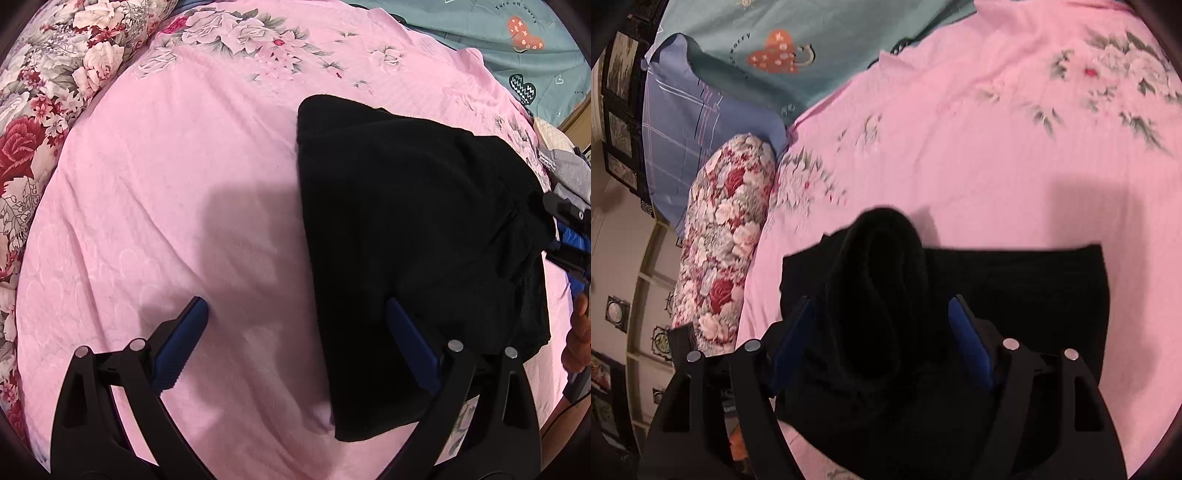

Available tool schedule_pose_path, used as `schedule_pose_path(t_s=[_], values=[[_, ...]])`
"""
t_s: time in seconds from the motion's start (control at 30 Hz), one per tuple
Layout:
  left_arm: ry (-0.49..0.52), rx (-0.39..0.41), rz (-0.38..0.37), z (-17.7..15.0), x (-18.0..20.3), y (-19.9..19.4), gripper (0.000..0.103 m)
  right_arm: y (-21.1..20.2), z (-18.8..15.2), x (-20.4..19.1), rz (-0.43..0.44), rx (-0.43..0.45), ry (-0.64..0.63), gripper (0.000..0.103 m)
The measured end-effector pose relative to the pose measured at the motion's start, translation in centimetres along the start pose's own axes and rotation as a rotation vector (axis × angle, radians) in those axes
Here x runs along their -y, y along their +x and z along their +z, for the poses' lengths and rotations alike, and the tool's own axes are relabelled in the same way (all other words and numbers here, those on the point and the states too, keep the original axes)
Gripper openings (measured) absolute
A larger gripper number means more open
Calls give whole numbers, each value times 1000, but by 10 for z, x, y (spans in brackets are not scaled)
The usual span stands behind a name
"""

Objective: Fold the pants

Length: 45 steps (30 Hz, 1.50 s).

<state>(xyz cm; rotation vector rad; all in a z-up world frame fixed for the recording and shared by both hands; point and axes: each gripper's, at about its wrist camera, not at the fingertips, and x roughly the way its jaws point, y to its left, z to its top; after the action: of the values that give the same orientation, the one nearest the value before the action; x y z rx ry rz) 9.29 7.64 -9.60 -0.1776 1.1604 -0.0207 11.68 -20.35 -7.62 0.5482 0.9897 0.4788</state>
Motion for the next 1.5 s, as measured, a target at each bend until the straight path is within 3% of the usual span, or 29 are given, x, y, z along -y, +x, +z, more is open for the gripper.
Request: schedule_pose_path(t_s=[0.1,0.3,0.33,0.37,0.4,0.47,0.53,0.63,0.7,0.8,0.87,0.93,1.03,1.07,1.13,1.2,1.27,1.3,1.33,1.37,1.5], values=[[8,4,9,0,1,0,98,4,-9,7,46,-36,49,75],[11,5,12,0,1,1,98,28,-15,-1,-10,-64,17,75],[3,1,4,0,-1,2,98,31,-15,-5,-31,-61,-6,64],[-5,-2,1,0,1,3,98,34,-15,-8,-52,-56,-21,37],[-10,-6,-2,0,0,3,98,39,-14,-9,-67,-60,-16,27],[-23,-10,-7,2,-3,-1,98,39,-12,-13,-75,-70,-19,20],[-51,22,-34,5,-10,-12,98,25,-13,-30,-46,-33,-59,19],[-103,105,-42,13,-17,-38,98,-9,-14,-55,97,31,-80,19],[-90,118,-61,15,-12,-46,98,-39,-15,-66,189,94,-95,19],[-37,122,-81,14,4,-47,98,-82,-27,-53,229,185,-53,19],[7,102,-85,10,20,-37,98,-101,-39,-29,193,220,-3,19],[26,66,-86,12,32,-21,98,-109,-56,6,65,228,48,20],[72,8,-68,14,49,3,99,-77,-75,64,-156,91,160,32],[82,12,-58,14,51,5,99,-70,-79,76,-175,73,180,36],[107,30,-48,13,52,-3,99,-79,-79,72,-148,96,151,39],[103,48,-34,17,48,-12,99,-99,-70,57,-173,168,72,47],[64,87,-35,24,41,-24,98,-118,-59,44,-219,249,10,47],[52,96,-38,28,37,-28,98,-127,-52,39,-247,302,-14,46],[44,100,-45,33,39,-29,98,-130,-45,35,-244,328,-37,33],[43,106,-57,40,42,-30,98,-128,-39,29,-217,327,-60,19],[72,93,-53,62,66,-10,98,-83,-13,20,-102,176,-112,16]])
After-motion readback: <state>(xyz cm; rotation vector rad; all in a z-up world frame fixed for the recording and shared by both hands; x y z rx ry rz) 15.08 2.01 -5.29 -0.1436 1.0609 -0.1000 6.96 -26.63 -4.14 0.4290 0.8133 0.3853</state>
